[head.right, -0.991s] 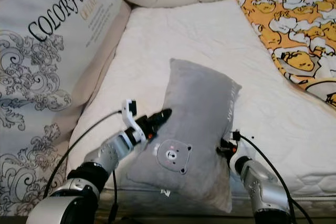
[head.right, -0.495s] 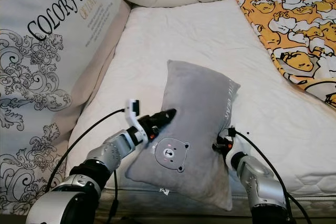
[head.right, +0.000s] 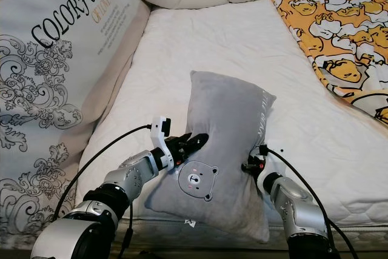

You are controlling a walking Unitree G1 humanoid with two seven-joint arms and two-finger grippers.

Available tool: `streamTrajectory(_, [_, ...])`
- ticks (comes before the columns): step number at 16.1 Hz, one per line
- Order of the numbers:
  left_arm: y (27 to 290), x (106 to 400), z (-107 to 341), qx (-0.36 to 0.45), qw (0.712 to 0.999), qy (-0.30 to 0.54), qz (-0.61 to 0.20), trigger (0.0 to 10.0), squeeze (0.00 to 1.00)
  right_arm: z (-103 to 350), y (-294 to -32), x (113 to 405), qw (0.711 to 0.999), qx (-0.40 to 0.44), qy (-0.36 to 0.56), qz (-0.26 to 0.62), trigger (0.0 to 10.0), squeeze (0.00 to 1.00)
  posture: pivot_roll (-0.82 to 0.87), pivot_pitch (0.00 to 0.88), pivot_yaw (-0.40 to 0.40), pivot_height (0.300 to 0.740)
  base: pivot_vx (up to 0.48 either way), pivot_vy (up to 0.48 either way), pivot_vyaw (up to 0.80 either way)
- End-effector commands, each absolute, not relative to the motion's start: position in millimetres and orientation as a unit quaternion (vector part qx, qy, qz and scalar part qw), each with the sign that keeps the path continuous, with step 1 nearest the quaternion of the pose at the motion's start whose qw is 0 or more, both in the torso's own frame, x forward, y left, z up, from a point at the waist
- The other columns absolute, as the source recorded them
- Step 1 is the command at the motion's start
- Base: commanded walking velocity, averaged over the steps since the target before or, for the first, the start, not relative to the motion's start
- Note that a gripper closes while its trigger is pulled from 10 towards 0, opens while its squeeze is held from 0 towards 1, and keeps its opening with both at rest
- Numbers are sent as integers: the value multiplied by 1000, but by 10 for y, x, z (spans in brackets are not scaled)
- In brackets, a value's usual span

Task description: Clean up the room

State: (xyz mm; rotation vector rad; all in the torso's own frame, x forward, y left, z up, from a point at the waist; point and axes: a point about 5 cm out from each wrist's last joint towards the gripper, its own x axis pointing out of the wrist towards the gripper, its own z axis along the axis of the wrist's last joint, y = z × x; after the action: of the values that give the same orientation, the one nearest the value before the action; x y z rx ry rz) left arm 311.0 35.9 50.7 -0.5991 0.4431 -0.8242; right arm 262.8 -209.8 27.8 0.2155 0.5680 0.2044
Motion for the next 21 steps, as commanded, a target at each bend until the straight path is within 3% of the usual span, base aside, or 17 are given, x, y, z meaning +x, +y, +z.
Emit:
streamTrajectory(1, [119, 3049, 531, -281, 830, 227, -424, 0, 0, 323, -1861, 2699, 944, 111, 273, 150, 0, 0, -132, 0, 134, 740, 0, 0, 0])
streamTrajectory(14, [181, 3081, 529, -242, 846, 224, -419, 0, 0, 452, -1688, 2752, 947, 115, 244, 173, 0, 0, -121, 0, 139, 740, 0, 0, 0])
streamTrajectory(17, [274, 3170, 651, -220, 862, 187, -417, 0, 0, 627, -1607, 2826, 954, 116, 210, 180, 0, 0, -113, 0, 142, 740, 0, 0, 0])
streamTrajectory(21, [636, 3290, 1168, -186, 902, 77, -381, 0, 0, 1018, -1463, 2963, 970, 124, 117, 176, 0, 0, -97, 0, 155, 740, 0, 0, 0])
